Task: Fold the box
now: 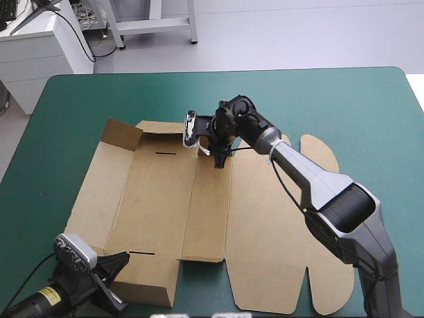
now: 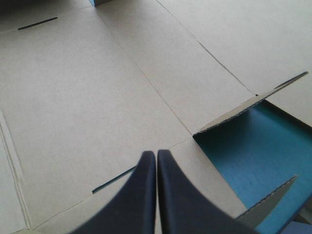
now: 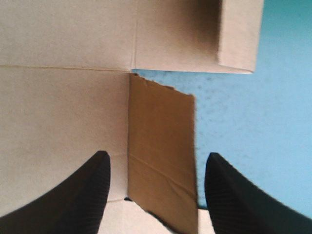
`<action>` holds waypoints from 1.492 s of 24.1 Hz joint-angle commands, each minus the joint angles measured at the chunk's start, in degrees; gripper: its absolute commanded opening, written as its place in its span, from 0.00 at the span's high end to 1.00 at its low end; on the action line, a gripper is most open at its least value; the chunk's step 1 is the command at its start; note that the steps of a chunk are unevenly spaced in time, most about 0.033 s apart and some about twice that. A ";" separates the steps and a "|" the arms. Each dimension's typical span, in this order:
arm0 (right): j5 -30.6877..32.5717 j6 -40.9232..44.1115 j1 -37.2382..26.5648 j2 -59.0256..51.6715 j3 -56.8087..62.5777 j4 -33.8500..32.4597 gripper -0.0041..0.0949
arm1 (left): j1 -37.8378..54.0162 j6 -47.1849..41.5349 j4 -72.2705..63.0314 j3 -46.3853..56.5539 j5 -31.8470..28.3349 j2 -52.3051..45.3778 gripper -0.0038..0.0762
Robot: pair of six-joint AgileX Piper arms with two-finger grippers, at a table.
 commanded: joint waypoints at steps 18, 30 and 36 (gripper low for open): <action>15.28 22.67 -33.91 -32.06 11.86 11.21 0.98 | 0.02 -0.16 -2.50 -1.94 -2.67 0.64 0.96; 14.36 32.34 -48.43 -65.04 46.90 18.79 0.98 | 0.02 -8.26 -1.00 -3.60 -4.25 3.34 0.96; 12.64 32.65 -48.43 -74.85 57.39 18.65 0.98 | 0.02 -9.06 -0.87 -16.80 -2.30 16.55 0.96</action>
